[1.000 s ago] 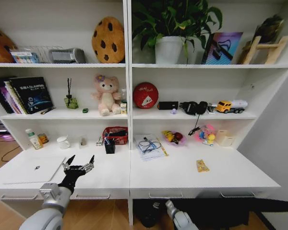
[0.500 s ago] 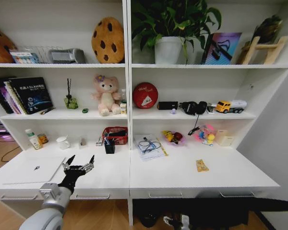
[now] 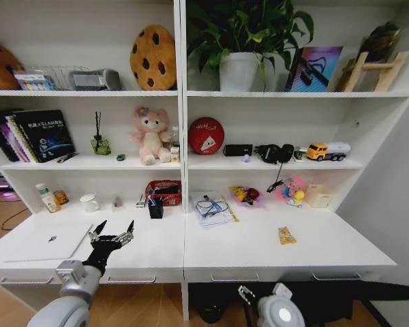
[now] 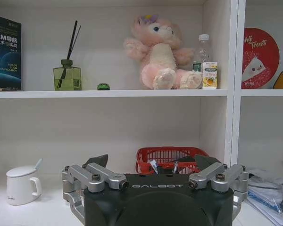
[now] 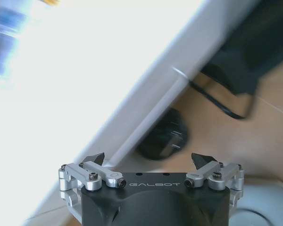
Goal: Organize the objects on the table.
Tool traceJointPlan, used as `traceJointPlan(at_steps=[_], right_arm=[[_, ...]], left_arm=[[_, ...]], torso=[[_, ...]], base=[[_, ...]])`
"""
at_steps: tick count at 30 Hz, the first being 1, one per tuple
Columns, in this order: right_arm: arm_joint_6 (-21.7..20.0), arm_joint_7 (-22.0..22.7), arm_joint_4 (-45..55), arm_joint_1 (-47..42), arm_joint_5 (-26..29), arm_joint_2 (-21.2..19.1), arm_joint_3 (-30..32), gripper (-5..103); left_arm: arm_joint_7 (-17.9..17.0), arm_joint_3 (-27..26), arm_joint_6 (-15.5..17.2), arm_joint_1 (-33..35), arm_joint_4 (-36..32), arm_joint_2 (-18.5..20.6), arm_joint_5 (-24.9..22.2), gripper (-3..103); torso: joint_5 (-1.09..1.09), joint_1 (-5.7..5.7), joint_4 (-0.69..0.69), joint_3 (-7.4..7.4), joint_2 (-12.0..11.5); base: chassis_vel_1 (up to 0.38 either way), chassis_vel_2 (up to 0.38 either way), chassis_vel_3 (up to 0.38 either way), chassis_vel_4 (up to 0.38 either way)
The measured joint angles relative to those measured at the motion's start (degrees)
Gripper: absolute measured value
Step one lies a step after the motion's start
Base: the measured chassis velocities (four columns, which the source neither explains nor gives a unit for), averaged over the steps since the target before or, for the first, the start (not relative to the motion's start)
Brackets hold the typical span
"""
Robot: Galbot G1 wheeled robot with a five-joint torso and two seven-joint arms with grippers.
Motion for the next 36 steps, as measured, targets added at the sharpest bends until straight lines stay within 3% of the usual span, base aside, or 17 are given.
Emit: traceJointPlan(at_steps=[1, 3, 4, 6, 7, 9, 14, 16, 22, 28, 34, 36], right_arm=[[-0.71, -0.98, 3.36, 0.61, -0.16, -2.03, 0.96, 100], [-3.55, -11.52, 5.64, 0.86, -12.43, -7.28, 2.93, 100], [-3.55, -11.52, 5.64, 0.86, -12.43, -7.28, 2.93, 100], [-5.21, -25.34, 1.28, 0.88, -30.38, -10.45, 5.03, 100], [-5.21, -25.34, 1.28, 0.88, -30.38, -10.45, 5.03, 100], [-4.73, -32.98, -5.45, 3.78, -42.43, -12.04, 7.07, 100], [-4.95, -36.36, -13.46, 9.03, -44.27, -12.82, 8.57, 100], [-5.24, -41.89, -21.37, 12.58, -45.32, -13.48, 9.69, 100], [-7.08, -48.91, -30.49, 14.9, -49.84, -14.25, 9.82, 100], [-8.43, -50.16, -35.77, 14.88, -52.75, -12.94, 9.19, 100], [-7.01, -52.24, -40.47, 16.57, -55.7, -11.67, 8.8, 102], [-6.79, -53.27, -41.49, 18.12, -56.13, -11.66, 8.55, 87]], left_arm=[[-0.01, 0.0, 0.0, 0.0, 0.0, 0.0, 0.0, 100], [0.01, 0.0, 0.0, 0.0, 0.0, 0.0, 0.0, 100], [0.01, 0.0, 0.0, 0.0, 0.0, 0.0, 0.0, 100], [0.01, 0.0, 0.0, 0.0, 0.0, 0.0, 0.0, 100], [0.01, 0.0, 0.0, 0.0, 0.0, 0.0, 0.0, 100], [0.02, 0.0, 0.0, 0.0, 0.0, 0.0, 0.0, 100], [0.0, 0.0, 0.0, 0.0, 0.0, 0.0, 0.0, 100], [0.0, 0.0, 0.0, 0.0, 0.0, 0.0, 0.0, 100], [0.01, 0.0, 0.0, 0.0, 0.0, 0.0, 0.0, 100], [0.0, 0.0, 0.0, 0.0, 0.0, 0.0, 0.0, 100], [0.01, 0.0, 0.0, 0.0, 0.0, 0.0, 0.0, 100], [0.01, 0.0, 0.0, 0.0, 0.0, 0.0, 0.0, 100]], torso=[[-0.03, 0.0, -0.01, 0.0, 0.0], [0.0, 0.0, -0.02, 0.0, 0.0], [0.0, 0.0, -0.02, 0.0, 0.0], [0.01, -0.01, -0.04, 0.0, 0.0], [0.01, -0.01, -0.04, 0.0, 0.0], [0.01, 0.0, -0.02, 0.0, -0.01], [0.02, 0.0, 0.0, 0.01, -0.01], [0.0, 0.0, -0.01, 0.01, -0.01], [0.0, 0.0, -0.01, 0.01, -0.01], [0.0, 0.01, -0.02, 0.01, -0.01], [0.0, 0.0, -0.02, 0.01, -0.01], [-0.01, 0.0, -0.01, 0.01, -0.01]], base=[[0.0, 0.0, 0.0, 0.0], [0.0, 0.0, 0.0, 0.0], [0.0, 0.0, 0.0, 0.0], [0.0, 0.0, 0.0, 0.0], [0.0, 0.0, 0.0, 0.0], [0.0, 0.0, 0.0, 0.0], [0.0, 0.0, 0.0, 0.0], [0.0, 0.0, 0.0, 0.0], [0.0, 0.0, 0.0, 0.0], [0.0, 0.0, 0.0, 0.0], [0.0, 0.0, 0.0, 0.0], [0.0, 0.0, 0.0, 0.0]])
